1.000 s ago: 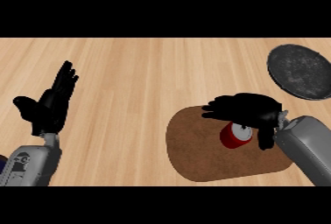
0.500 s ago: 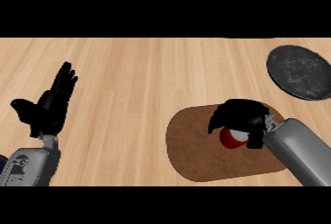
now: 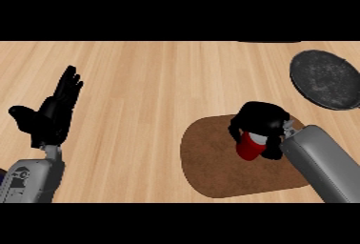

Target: Pick the can from the cutting board and place it in the pan

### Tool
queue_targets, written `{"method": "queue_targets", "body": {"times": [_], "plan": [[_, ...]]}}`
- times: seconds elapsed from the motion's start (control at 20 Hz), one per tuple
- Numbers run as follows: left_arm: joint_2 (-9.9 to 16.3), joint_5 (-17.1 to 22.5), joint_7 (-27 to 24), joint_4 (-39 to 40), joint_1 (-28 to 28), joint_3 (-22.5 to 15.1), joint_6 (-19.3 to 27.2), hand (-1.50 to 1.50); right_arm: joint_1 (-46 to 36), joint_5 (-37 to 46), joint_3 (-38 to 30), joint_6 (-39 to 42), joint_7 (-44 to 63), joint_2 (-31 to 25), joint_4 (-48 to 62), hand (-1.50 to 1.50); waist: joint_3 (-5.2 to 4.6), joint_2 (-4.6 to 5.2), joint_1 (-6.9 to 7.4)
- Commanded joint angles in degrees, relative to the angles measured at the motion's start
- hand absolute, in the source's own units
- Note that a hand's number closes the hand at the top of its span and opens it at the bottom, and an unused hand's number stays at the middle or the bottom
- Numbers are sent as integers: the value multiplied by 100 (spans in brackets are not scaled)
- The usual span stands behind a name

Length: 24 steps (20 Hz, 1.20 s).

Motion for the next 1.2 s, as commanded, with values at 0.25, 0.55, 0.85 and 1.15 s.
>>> {"method": "queue_targets", "body": {"times": [0.25, 0.55, 0.85, 1.15], "plan": [[28, -7, -7, -54, 55, 27, 8, 0, -48, -306, -2332, -455, 3893, 1151, 1429, 150, 35, 110, -18], [-31, -67, 37, 16, -52, -66, 15, 0, -966, 689, -2658, -2519, 6296, 1981, 1104, 150, 39, 61, 146], [67, 106, -43, 92, -78, 71, -201, 0, -2044, 1517, -2797, -3723, 7518, 2305, 1477, 150, 44, 95, 200], [-193, -28, -67, -219, 354, -193, -130, 0, -2384, 1658, -3311, -4762, 7366, 1798, 2276, 150, 51, 84, 156]]}}
